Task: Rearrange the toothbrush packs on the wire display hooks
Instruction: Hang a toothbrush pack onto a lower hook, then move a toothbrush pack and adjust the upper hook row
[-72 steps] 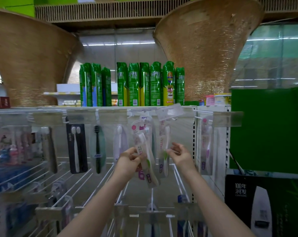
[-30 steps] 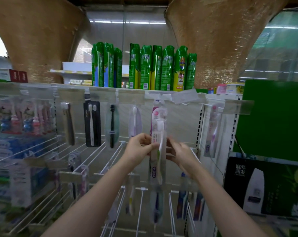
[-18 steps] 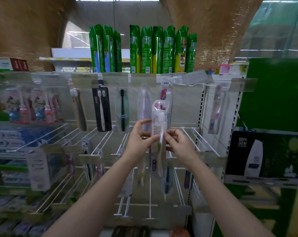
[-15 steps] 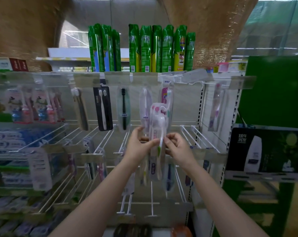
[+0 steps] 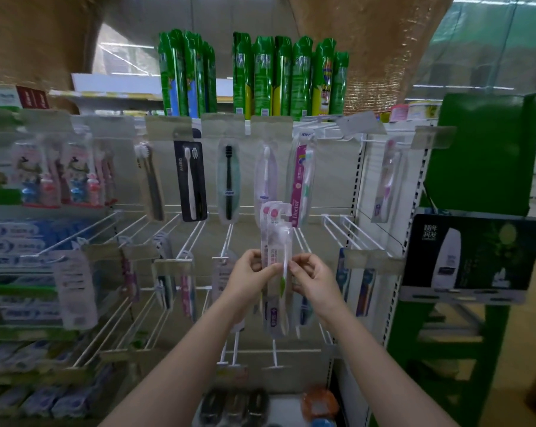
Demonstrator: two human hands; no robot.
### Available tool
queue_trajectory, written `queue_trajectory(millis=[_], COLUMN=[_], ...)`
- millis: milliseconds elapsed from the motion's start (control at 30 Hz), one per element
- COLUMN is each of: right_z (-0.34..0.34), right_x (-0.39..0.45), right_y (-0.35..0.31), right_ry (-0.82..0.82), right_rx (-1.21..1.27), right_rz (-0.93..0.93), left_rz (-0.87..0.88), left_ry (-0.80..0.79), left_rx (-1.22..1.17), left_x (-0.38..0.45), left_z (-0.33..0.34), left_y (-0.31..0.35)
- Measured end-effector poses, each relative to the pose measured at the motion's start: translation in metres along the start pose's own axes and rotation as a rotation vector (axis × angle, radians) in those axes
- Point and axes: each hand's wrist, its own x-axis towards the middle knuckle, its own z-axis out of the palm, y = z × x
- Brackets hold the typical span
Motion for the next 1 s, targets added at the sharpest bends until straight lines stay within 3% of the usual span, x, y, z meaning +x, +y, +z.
queue_trajectory(millis=[133,400,800,1000], right_z=[-0.002,-0.006,-0.030,-0.048], right_x=[-0.009,-0.023,0.004,0.064], right_y=[0.030,0.107,0.197,0.216], right_ry=[0.055,0.016,-0.011,0.383], right_rx=[-0.095,-0.147,-0.129,-0.145], right_rz=[-0.016,0.060,0.085,-0.021], left_rz=[-0.036,-0.105,-0.032,-0.050], left_ry=[-0.016,-0.001,0.076,0.061], left_rx=[-0.012,0.046,0.112,0.065], left_x=[-0.002,-0.013,0.015,0.033], left_z=[0.003,0.006,0.030,0.031], left_y=[-0.028,-0.110,-0.201,-0.222])
